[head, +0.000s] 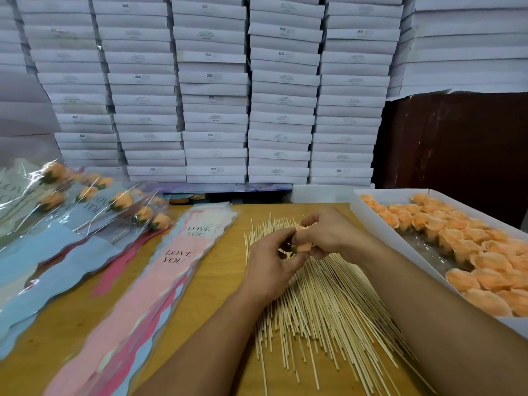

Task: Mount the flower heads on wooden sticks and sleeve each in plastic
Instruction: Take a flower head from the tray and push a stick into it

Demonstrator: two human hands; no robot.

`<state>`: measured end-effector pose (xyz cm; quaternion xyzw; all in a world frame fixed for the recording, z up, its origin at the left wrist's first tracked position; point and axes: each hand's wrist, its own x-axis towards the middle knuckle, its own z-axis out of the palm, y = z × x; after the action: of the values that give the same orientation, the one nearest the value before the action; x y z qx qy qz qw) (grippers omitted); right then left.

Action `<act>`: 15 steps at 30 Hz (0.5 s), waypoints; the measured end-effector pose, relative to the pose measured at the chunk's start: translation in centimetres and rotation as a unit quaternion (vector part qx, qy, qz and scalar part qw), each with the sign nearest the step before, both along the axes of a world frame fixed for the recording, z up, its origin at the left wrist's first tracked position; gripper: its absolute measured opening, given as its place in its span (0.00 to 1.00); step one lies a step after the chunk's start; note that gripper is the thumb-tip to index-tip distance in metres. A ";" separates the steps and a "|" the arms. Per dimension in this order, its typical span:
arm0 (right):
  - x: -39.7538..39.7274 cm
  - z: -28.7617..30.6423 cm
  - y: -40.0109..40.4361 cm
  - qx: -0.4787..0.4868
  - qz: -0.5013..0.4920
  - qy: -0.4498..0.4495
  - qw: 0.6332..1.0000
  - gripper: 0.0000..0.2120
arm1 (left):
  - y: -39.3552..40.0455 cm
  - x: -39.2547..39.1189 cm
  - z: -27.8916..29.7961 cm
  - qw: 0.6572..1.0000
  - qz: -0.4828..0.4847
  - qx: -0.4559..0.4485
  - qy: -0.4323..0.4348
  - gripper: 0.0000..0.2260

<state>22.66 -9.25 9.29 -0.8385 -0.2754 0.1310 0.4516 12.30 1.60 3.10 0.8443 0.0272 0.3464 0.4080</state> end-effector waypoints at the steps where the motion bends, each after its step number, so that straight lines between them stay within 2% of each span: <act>1: 0.0 -0.3 0.3 0.006 -0.004 0.003 1.000 0.23 | 0.1 0.0 0.0 1.000 0.000 0.000 0.000 0.12; 5: 0.3 -1.4 0.7 0.011 -0.016 0.006 1.000 0.29 | 0.3 0.1 -0.1 1.000 0.006 -0.011 0.011 0.11; 9: 0.5 -2.0 0.6 0.030 -0.010 0.015 0.999 0.30 | 0.4 0.3 -0.3 1.000 0.017 0.002 0.020 0.11; 12: 0.6 -2.6 0.3 0.035 0.009 0.014 0.999 0.26 | 0.5 0.4 -0.4 0.999 0.031 0.014 0.023 0.11; 15: 0.7 -3.3 -0.3 0.046 0.034 0.034 0.998 0.16 | 0.6 0.5 -0.5 0.999 0.045 0.020 0.023 0.12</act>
<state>23.33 -9.58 6.00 -0.8020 -0.2944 0.1615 0.4940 12.76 2.25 2.61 0.8581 0.0674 0.3453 0.3739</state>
